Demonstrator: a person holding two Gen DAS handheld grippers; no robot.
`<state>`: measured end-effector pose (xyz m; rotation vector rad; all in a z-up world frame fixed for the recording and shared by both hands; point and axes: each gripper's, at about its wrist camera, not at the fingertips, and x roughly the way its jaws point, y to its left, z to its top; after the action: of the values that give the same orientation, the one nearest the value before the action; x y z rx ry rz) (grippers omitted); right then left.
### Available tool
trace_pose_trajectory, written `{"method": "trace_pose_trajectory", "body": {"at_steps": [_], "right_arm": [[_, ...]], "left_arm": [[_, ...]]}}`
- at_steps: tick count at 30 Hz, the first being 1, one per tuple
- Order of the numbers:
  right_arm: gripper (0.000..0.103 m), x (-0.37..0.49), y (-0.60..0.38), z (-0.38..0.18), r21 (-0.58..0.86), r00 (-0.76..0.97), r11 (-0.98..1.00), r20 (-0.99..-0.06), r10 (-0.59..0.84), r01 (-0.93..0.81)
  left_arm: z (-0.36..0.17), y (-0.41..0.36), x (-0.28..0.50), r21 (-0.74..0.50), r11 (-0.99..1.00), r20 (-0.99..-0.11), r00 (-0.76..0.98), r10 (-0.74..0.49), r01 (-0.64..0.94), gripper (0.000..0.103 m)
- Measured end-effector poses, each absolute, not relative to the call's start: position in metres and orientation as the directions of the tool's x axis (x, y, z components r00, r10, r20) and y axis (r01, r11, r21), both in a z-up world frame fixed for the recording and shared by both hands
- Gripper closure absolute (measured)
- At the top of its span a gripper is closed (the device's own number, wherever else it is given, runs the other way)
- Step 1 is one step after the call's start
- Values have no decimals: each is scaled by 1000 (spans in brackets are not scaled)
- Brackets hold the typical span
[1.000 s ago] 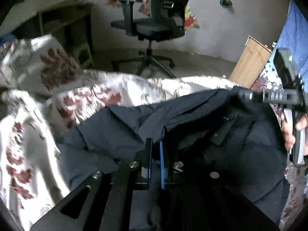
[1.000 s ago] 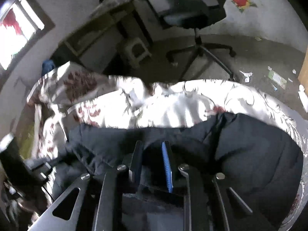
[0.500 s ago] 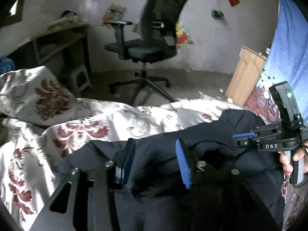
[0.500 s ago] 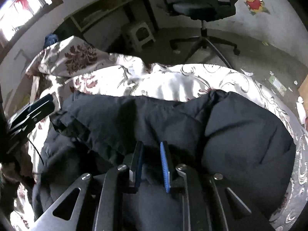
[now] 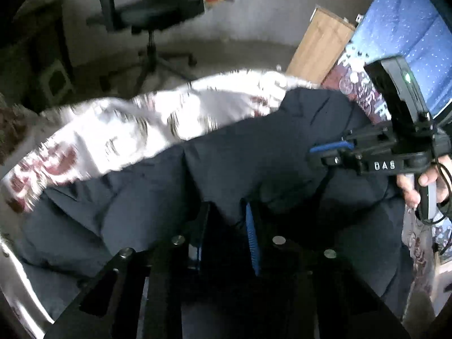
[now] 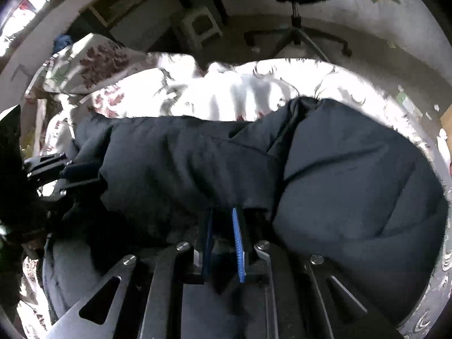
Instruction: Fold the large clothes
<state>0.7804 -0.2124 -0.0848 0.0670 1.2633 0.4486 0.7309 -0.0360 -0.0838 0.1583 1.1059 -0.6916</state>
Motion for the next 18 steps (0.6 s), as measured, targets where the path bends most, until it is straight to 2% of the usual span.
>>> {"method": "trace_pose_trajectory", "body": {"at_steps": [5,8,11,14,16,18], "right_arm": [[91,788,-200,-105,251,248,926,-914,322,-281],[91,787,-197,-107,225,276,937,-914,298,-268],[87,776,-200,-89,253,309,927,-890,335,-278],[86,766,-197,-66,354,315,877,-834,453,-324],[86,767,-185,-60,367,310,860,-822,479,-354],[86,773,-167,-68,350,275,865,-846,457,-360]], "left_arm": [[-117,-49,746,-137,824,-914,252,-319,550,82],[-118,-53,749,-118,846,-919,265,-292,520,83],[-102,-42,738,-134,845,-891,310,-331,517,83],[-83,-22,726,-171,854,-861,347,-372,492,83],[-83,-18,725,-140,871,-880,343,-327,472,83],[-92,-20,726,-105,883,-907,320,-273,457,83]]}}
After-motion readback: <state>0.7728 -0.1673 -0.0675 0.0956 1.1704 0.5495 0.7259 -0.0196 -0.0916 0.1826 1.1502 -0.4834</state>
